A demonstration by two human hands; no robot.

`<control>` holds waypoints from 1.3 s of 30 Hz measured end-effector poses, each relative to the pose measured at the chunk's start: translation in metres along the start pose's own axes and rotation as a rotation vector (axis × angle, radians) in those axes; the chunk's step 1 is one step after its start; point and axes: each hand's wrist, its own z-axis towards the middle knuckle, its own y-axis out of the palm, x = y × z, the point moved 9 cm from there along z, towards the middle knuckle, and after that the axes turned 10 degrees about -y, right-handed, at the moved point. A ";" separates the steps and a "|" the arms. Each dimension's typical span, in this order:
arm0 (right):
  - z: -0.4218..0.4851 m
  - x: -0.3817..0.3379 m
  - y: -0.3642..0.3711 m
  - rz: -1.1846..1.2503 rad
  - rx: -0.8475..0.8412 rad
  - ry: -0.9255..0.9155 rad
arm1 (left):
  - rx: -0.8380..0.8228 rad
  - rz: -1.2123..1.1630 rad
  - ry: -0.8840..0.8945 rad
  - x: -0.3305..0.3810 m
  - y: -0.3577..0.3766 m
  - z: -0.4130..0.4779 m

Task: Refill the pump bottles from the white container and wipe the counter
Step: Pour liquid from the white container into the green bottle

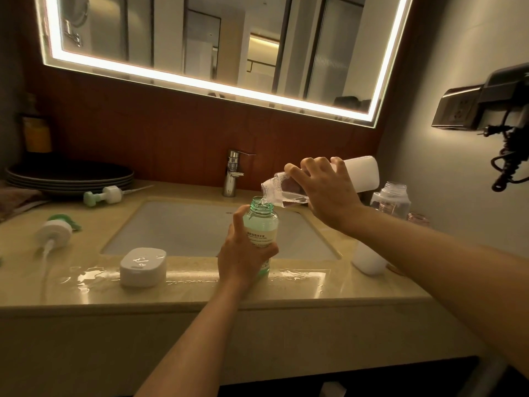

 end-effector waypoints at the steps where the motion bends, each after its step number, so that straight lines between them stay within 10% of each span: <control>1: 0.001 -0.001 -0.001 -0.005 -0.008 -0.007 | 0.002 -0.003 0.001 0.000 0.000 0.000; 30: 0.027 -0.023 -0.023 -0.439 0.065 -0.289 | -0.019 0.003 0.013 0.002 -0.001 -0.004; 39: -0.009 -0.001 0.019 0.327 -0.062 0.280 | -0.003 0.036 0.020 0.003 -0.009 -0.007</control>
